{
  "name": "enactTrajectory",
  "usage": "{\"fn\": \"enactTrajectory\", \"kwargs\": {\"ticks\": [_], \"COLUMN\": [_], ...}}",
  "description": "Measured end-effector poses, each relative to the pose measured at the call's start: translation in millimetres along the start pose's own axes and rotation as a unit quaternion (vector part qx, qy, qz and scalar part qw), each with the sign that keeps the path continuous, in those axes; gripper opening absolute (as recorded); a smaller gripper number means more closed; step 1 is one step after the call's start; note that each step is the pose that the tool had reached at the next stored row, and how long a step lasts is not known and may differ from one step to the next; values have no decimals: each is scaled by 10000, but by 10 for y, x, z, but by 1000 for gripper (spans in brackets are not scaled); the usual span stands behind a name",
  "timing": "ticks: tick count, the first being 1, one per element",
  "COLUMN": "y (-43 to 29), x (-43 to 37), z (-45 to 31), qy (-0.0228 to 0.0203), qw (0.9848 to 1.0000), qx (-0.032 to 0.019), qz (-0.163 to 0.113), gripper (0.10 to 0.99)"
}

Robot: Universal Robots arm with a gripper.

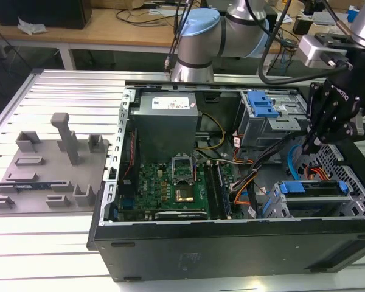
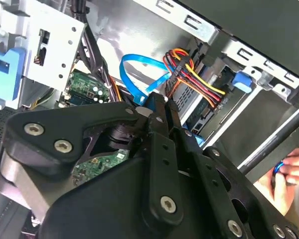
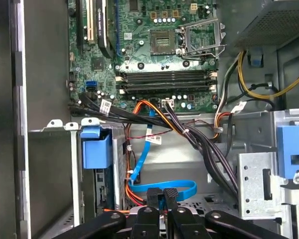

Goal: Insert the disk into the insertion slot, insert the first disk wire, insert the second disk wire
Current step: 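Insert the second disk wire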

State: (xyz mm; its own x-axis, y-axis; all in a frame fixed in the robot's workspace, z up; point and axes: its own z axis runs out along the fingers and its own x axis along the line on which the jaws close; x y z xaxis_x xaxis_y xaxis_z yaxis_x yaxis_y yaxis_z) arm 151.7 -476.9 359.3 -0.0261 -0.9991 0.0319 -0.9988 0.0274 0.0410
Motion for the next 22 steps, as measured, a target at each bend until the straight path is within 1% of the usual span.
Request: {"fn": "enactTrajectory", "kwargs": {"ticks": [2,6,7,9,10,13,14,15,17,19,21,22], "y": [3,3,2,4,4,4,3,2,2,2,0,-1], "x": [2,6,9,33,76,79,105,155,218,356,428,453], "z": [1,0,0,2,4,4,4,7,8,13,16,18], "qy": [-3,-5,-24,-140,-194,-194,-197,-217,-240,-321,-354,-360], "qw": [10000,10000,10000,9998,9997,9997,9997,9997,9996,9994,9993,9992], "qx": [9,10,10,9,8,8,8,8,8,7,6,6], "qz": [-32,-52,-75,-120,-127,-127,-130,-134,-138,-144,-149,-149], "gripper": [161,161,161,161,161,161,161,161,161,161,161,161]}}
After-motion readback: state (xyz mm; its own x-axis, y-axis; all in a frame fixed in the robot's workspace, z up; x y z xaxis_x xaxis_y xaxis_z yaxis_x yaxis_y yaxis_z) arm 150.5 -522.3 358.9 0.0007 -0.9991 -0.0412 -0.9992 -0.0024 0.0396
